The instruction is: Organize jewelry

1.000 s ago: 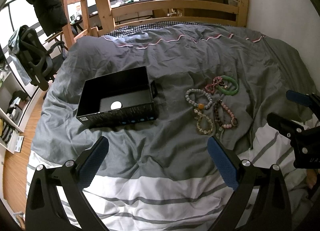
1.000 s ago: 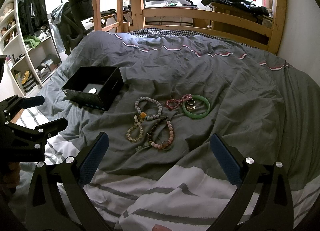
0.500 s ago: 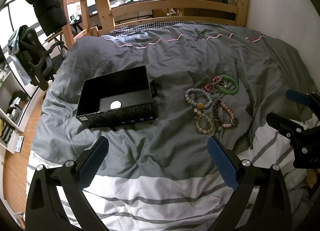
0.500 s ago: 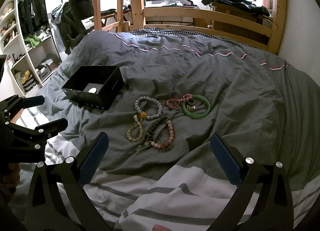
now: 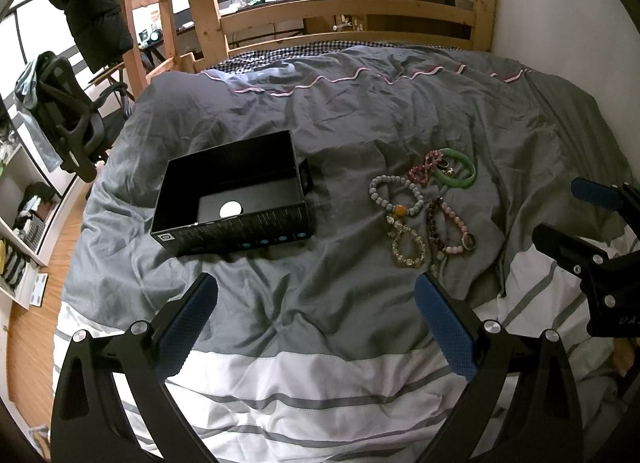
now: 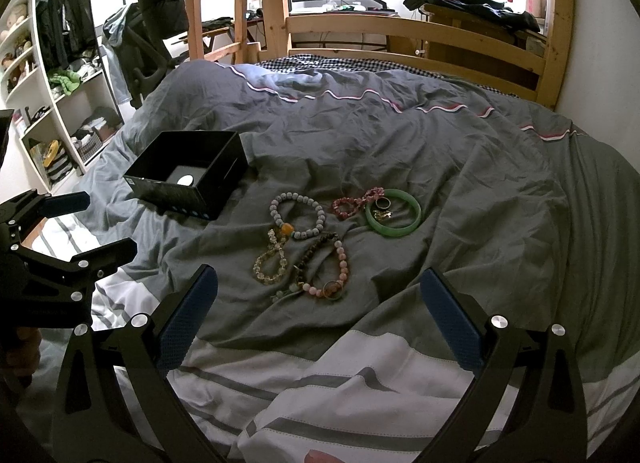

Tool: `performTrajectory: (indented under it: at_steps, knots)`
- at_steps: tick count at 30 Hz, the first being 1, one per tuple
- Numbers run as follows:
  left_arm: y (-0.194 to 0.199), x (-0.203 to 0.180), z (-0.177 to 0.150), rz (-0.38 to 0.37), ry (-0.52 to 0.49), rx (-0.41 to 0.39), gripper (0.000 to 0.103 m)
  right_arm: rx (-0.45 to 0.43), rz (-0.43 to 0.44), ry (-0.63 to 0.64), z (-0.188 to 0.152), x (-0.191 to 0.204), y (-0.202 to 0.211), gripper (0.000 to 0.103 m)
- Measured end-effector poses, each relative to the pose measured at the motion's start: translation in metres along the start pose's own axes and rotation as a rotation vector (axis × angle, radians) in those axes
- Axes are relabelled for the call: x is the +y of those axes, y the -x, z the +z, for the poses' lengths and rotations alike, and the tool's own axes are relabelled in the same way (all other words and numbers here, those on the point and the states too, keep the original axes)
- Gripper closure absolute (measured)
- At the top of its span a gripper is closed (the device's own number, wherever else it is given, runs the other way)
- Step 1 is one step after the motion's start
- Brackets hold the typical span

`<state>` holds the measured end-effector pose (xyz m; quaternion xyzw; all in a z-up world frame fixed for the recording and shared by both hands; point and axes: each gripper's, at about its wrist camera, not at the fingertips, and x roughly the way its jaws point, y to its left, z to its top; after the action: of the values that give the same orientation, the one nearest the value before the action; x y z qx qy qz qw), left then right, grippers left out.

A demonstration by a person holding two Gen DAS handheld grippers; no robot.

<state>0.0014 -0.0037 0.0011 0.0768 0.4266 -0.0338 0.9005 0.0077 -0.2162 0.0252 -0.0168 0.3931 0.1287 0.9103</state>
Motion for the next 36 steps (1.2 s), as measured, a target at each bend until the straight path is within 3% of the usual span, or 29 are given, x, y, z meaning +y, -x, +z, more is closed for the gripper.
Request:
performTrajectory:
  at_steps: [28,33,36]
  knots:
    - [-0.007,0.001,-0.008,-0.019,-0.004,0.011,0.006,0.006,0.001,-0.010,0.000,-0.002,-0.004,0.003]
    - [-0.023,-0.003,-0.011,-0.093,-0.020,0.039,0.008,0.011,-0.026,-0.051,0.000,-0.012,-0.012,0.003]
    - [-0.038,-0.008,-0.012,-0.158,-0.028,0.080,0.022,0.008,-0.046,-0.061,0.005,-0.026,-0.022,0.003]
